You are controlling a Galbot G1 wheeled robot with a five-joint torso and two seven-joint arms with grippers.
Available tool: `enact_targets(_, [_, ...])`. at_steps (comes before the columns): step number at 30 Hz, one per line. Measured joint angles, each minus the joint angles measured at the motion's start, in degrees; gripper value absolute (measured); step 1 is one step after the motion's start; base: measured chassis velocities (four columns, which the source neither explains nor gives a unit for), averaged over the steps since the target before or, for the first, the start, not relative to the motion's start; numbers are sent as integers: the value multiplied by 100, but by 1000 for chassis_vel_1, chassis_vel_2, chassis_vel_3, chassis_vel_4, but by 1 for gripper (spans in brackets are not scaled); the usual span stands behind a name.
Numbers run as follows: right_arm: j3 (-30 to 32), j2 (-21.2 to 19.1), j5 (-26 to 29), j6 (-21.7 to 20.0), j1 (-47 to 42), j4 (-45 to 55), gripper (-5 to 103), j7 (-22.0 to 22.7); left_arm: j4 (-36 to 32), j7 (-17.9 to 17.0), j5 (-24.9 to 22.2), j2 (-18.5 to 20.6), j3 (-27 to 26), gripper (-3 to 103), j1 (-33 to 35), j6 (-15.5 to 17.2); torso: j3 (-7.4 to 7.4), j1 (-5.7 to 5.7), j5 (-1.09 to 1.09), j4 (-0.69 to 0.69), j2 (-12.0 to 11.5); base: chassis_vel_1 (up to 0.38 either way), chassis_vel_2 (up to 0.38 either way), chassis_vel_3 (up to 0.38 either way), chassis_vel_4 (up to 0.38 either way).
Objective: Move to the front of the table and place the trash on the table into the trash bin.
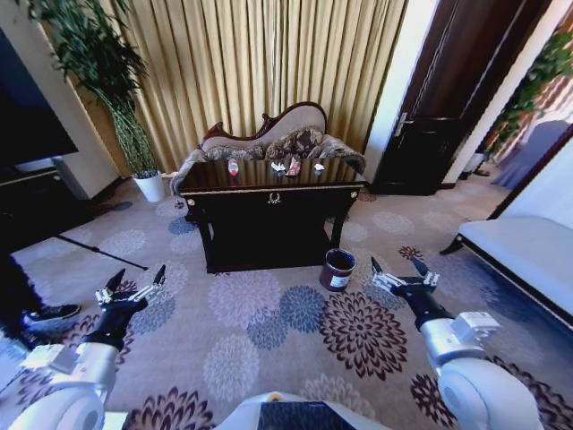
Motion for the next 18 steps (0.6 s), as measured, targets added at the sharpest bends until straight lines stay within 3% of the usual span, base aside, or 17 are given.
enact_targets(18, [-165,44,-132,55,-44,1,100,2,18,62,1,-59,20,100,19,-32,-1,-4,3,2,2,-233,242,234,-239])
